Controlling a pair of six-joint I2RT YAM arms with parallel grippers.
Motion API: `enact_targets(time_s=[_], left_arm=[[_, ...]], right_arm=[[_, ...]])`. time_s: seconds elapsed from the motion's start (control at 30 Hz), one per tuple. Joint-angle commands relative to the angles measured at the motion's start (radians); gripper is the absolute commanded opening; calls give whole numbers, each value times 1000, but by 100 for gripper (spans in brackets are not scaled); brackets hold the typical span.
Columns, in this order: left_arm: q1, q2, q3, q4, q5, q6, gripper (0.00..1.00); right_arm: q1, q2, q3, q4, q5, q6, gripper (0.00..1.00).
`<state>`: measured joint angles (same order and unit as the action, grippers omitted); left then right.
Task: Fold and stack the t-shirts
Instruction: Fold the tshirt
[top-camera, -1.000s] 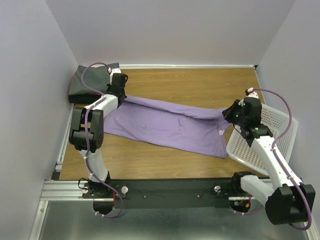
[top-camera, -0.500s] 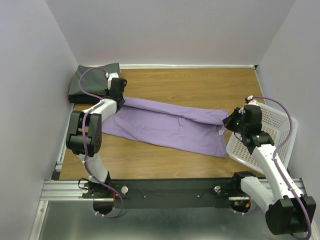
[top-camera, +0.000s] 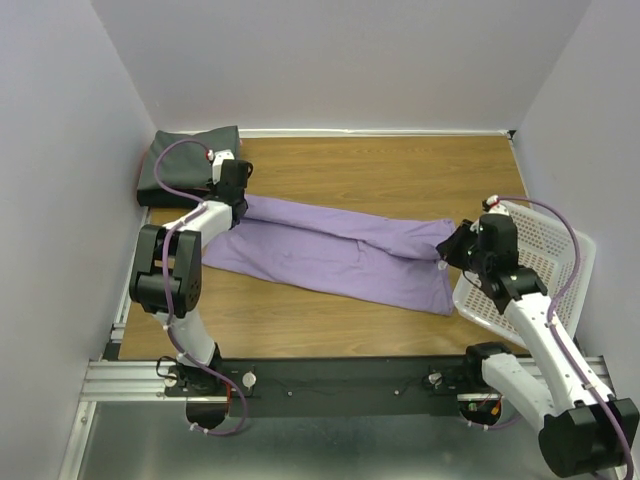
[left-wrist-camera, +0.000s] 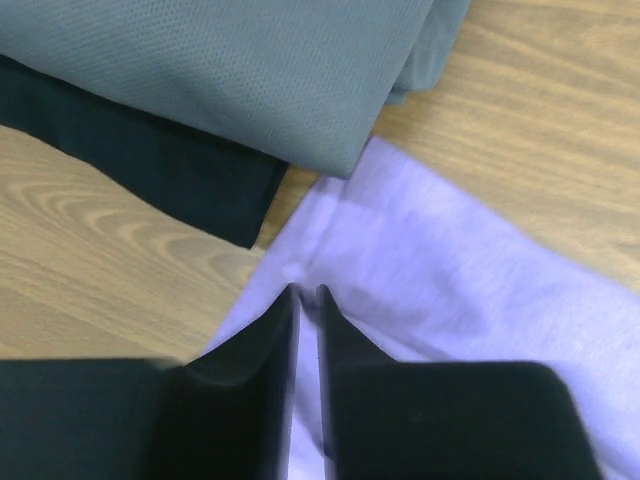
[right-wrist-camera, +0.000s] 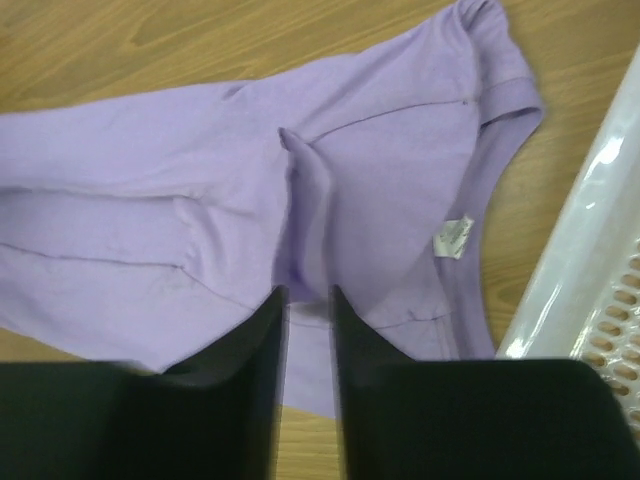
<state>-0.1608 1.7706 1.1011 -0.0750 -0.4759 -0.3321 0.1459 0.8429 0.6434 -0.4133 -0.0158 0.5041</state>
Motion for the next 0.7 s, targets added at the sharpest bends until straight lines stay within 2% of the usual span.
enact_targets(time_s=[0.0,0.1,0.2,0.3,0.37,0.47,0.67], left_arm=[[7,-51,-30,-52,-67,-31,49],[7,-112,-59,-58,-79,-44,60],[6,-189,-92,-43,-72,-45,61],[4,-278,-142,6,-6,-35,61],[4,-347,-182,111,112,-24,62],[4,-385,-245,205,210,-15,62],[4,-358,-236,201,214,-22,62]], right_arm=[[58,-22,18,-51,69,24,52],[78,-28,35,-58,100,16,69],[78,21,58,-38,144,-7,71],[81,135,90,34,133,-22,70],[80,194,94,94,100,-26,67],[90,339,110,208,47,-22,61],[112,573,171,310,40,-22,54]])
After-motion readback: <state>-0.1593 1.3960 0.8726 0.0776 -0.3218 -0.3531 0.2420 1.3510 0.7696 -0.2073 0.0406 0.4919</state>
